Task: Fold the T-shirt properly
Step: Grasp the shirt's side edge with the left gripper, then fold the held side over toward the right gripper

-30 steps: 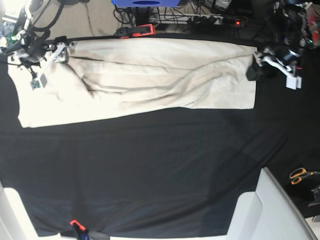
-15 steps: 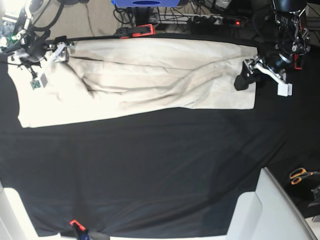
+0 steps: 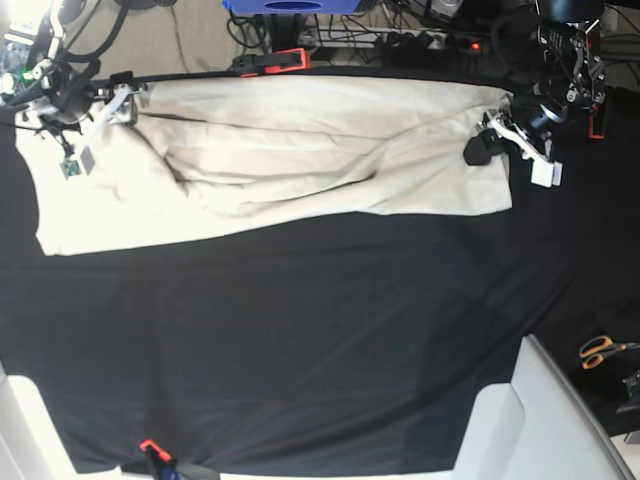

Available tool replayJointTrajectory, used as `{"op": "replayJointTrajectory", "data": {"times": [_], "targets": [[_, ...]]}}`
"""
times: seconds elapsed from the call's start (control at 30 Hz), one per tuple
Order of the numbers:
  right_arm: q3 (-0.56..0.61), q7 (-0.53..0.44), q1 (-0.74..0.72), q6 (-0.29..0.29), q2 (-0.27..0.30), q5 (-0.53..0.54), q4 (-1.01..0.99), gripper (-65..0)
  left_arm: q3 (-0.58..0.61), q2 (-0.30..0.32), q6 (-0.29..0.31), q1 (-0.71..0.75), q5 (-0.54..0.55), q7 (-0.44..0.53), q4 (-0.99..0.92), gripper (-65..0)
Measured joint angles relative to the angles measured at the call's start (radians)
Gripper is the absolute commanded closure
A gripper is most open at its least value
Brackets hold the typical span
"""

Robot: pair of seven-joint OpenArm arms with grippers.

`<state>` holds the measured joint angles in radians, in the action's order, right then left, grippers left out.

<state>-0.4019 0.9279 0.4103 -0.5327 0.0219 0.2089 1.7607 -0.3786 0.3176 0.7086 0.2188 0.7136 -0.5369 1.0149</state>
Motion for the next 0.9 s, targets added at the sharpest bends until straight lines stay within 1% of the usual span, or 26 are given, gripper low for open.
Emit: {"op": "replayJointTrajectory", "data": {"times": [0.1,0.23,0.27,0.33,0.43,0.5,0.57,0.63,0.67,0.77,0.8,0.83,0.9], "targets": [[0.0,0.0,0.0,0.0,0.0,0.0,0.0,-39.2,-0.032,0.005,-0.001,-0.003,-0.019,0.002,0.008,0.0],[0.0,0.0,0.0,0.0,0.0,0.0,0.0,-39.2,-0.036,0.037,-0.007,-0.017,-0.112,0.026,0.062,0.0],[0.0,0.0,0.001,0.0,0.0,0.0,0.0,-39.2,-0.041,0.039,-0.021,-0.02,-0.143,0.034,0.088,0.0],[0.001,0.0,0.001,0.0,0.0,0.0,0.0,-39.2,-0.042,0.04,-0.02,-0.019,-0.212,0.034,0.139,0.0],[0.001,0.0,0.001,0.0,0.0,0.0,0.0,-39.2,-0.04,0.026,-0.021,-0.01,-0.321,0.031,0.222,0.0],[0.001,0.0,0.001,0.0,0.0,0.0,0.0,-39.2,-0.041,0.01,-0.02,0.006,-0.379,0.036,0.287,0.0],[0.001,0.0,0.001,0.0,0.0,0.001,0.0,-39.2,-0.039,-0.018,-0.025,0.039,-0.435,0.031,0.378,0.0],[0.001,0.0,0.001,0.0,0.0,0.001,0.0,-39.2,-0.033,-0.06,-0.033,0.081,-0.46,0.023,0.481,0.0],[0.001,0.0,0.001,0.0,0.0,0.0,0.0,-39.2,-0.021,-0.082,-0.053,0.098,-0.484,0.022,0.531,0.0],[0.003,0.0,0.0,0.0,0.0,0.0,0.0,-39.2,0.072,-0.122,-0.093,0.14,-0.566,0.023,0.667,0.0],[0.003,0.0,0.0,0.0,-0.001,0.002,0.0,-39.2,0.104,-0.135,-0.119,0.148,-0.586,0.031,0.702,0.0],[0.003,0.0,-0.002,0.0,-0.001,0.002,0.0,-39.2,0.138,-0.147,-0.14,0.153,-0.611,0.036,0.725,0.0],[0.003,0.0,-0.002,0.0,0.0,0.003,0.0,-39.2,0.203,-0.163,-0.156,0.163,-0.647,0.028,0.745,0.0]]}}
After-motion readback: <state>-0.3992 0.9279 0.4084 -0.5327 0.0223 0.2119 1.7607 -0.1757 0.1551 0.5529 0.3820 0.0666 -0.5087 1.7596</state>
